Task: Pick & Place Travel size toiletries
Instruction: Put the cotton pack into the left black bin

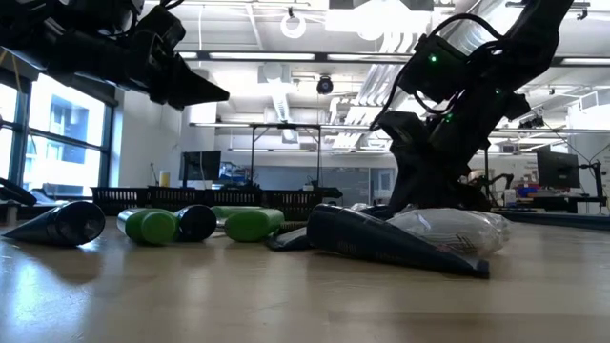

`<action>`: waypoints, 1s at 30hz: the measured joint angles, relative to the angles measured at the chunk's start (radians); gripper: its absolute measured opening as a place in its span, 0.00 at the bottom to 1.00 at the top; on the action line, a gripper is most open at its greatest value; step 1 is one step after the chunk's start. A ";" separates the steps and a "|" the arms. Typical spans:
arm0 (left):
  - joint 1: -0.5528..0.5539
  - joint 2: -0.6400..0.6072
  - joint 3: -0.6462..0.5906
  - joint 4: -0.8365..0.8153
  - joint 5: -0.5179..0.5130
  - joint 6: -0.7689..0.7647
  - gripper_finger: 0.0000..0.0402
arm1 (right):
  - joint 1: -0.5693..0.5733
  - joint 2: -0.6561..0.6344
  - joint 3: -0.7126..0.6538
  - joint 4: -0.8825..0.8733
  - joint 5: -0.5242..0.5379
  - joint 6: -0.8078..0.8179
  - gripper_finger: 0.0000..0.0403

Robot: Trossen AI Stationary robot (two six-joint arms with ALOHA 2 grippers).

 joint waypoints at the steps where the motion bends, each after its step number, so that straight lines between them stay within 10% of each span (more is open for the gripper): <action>1: 0.000 0.000 0.000 0.000 0.000 0.000 0.01 | 0.001 0.000 0.000 0.000 -0.001 -0.001 0.17; 30: 0.000 0.000 0.000 -0.001 0.000 0.000 0.01 | 0.001 -0.208 0.001 0.066 0.062 -0.213 0.02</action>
